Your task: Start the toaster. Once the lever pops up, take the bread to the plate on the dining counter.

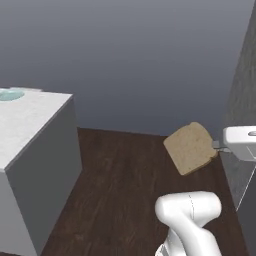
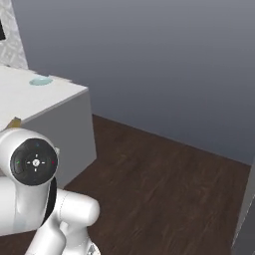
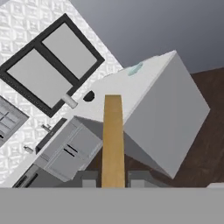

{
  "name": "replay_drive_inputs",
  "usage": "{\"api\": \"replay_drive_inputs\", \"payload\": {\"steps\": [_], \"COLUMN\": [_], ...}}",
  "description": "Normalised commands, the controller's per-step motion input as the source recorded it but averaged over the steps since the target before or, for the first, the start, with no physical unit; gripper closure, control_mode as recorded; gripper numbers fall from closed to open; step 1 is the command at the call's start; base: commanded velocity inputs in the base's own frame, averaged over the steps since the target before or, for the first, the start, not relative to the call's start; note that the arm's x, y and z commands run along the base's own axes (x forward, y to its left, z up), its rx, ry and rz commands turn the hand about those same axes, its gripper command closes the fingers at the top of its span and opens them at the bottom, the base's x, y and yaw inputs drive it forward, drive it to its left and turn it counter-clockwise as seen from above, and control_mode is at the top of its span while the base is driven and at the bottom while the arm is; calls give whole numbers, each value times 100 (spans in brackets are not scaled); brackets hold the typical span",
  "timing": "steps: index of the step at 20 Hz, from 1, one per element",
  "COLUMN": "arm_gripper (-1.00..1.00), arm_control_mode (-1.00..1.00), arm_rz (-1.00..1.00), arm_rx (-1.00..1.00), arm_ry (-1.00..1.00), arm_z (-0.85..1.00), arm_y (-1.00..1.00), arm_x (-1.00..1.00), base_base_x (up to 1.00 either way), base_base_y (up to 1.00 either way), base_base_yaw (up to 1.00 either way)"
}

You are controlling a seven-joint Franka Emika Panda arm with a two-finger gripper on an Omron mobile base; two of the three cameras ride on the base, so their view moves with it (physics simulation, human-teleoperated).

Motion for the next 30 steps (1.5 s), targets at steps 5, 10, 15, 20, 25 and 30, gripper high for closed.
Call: {"api": "replay_drive_inputs", "payload": {"steps": [5,10,15,20,25,30], "arm_gripper": [100,100,100,100,100,100], "arm_control_mode": [100,100,100,100,100,100], "arm_rz": [0,0,0,0,0,0], "arm_rx": [0,0,0,0,0,0], "arm_ry": [0,0,0,0,0,0], "arm_z": [0,0,0,0,0,0], "arm_y": [0,0,0,0,0,0], "arm_x": [0,0,0,0,0,0], "base_base_x": [100,100,100,100,100,100], "base_base_y": [0,0,-4,-19,-22,-16], "base_base_yaw": [-3,7,23,28,32,40]}}
